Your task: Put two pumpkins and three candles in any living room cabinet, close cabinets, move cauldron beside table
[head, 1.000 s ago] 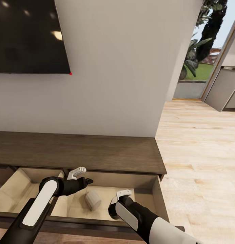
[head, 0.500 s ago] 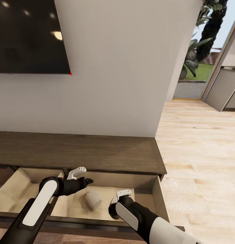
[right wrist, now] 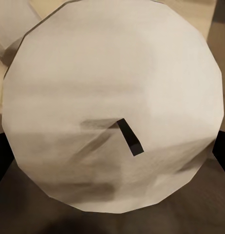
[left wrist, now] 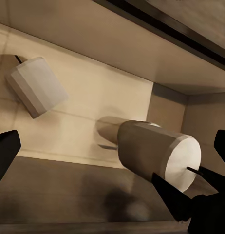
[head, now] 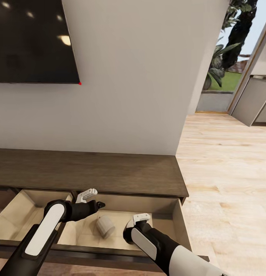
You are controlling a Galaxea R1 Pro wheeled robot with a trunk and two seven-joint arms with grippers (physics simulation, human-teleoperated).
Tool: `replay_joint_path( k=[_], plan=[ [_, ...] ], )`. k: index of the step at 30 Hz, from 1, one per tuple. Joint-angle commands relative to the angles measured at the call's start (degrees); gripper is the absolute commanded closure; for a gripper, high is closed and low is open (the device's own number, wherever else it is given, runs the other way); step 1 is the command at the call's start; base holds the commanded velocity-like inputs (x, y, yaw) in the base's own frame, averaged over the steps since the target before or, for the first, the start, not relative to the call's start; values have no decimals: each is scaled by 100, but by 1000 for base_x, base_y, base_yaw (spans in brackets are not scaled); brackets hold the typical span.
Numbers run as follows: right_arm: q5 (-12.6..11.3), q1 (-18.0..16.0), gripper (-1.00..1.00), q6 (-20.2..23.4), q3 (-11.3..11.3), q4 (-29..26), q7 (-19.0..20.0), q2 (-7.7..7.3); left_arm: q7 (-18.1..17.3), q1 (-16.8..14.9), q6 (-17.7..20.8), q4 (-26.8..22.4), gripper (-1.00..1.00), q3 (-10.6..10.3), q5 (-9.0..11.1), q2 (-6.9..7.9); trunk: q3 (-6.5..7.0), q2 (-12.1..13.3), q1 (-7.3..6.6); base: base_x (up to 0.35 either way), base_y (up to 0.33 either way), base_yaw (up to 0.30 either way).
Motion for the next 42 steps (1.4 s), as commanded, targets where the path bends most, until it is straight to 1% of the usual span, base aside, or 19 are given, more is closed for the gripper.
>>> replay_joint_path(
  k=[1, 9, 10, 22, 42],
  plan=[
    [-42, -7, 100, 1, 24, -6, -46, -3, 60, -4, 2, -5, -100, -8, 55, 4, -5, -2, -1, 0, 0, 0],
    [-60, -7, 100, 21, 24, 1, -39, 1, 60, -4, 2, -13, -100, -8, 55, 0, -5, -2, -1, 0, 0, 0],
    [-60, -7, -100, 29, 24, 1, -39, 4, 60, -4, 2, -14, -100, -8, 55, -2, -5, -2, -1, 0, 0, 0],
    [-61, -7, -100, 58, 24, 11, -30, -2, 60, -4, 0, -14, -100, -8, 55, -8, -5, -2, -1, 0, 0, 0],
    [-52, -7, -100, 26, 24, 17, -28, -8, 60, -4, -7, 12, -100, -24, 55, -41, 354, 800, -440, 0, 0, 0]
  ],
)
